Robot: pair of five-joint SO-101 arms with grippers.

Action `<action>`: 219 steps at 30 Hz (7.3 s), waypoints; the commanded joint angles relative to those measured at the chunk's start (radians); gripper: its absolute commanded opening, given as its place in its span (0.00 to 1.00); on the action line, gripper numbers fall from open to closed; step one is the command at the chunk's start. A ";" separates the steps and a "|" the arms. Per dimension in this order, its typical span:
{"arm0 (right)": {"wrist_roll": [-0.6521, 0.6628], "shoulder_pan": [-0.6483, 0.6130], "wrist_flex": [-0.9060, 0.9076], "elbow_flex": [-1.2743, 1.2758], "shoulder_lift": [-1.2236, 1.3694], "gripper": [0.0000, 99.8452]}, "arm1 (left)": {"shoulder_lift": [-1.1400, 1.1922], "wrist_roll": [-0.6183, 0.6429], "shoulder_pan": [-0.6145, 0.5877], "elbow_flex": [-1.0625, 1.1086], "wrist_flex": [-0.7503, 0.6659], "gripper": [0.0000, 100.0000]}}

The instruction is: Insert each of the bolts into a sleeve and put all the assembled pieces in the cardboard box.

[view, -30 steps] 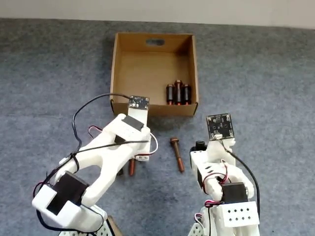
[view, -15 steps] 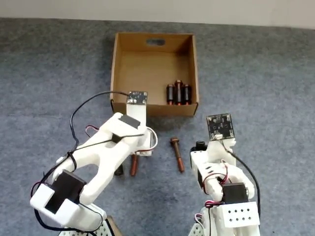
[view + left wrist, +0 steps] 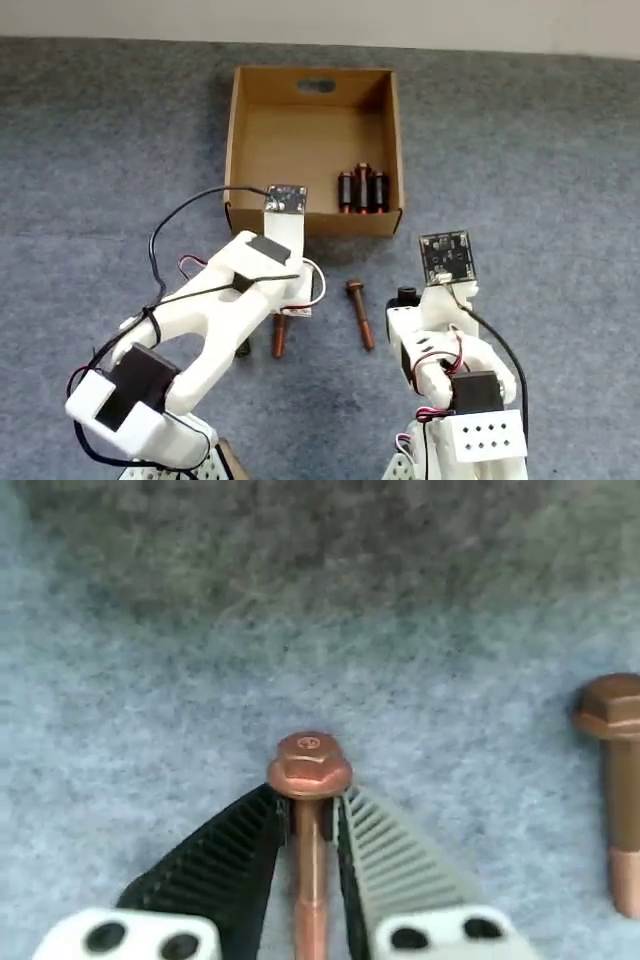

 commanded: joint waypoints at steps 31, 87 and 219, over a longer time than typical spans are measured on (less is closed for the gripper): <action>-0.006 -0.165 -0.272 -0.065 -0.012 0.01 | -1.477 -0.008 0.019 0.464 -0.451 0.01; -0.006 -0.245 -0.449 0.096 -0.410 0.01 | -0.984 -0.267 0.255 0.157 -0.706 0.01; -0.006 -0.243 -0.447 0.101 -0.410 0.01 | -1.348 -0.264 0.220 0.239 -0.034 0.32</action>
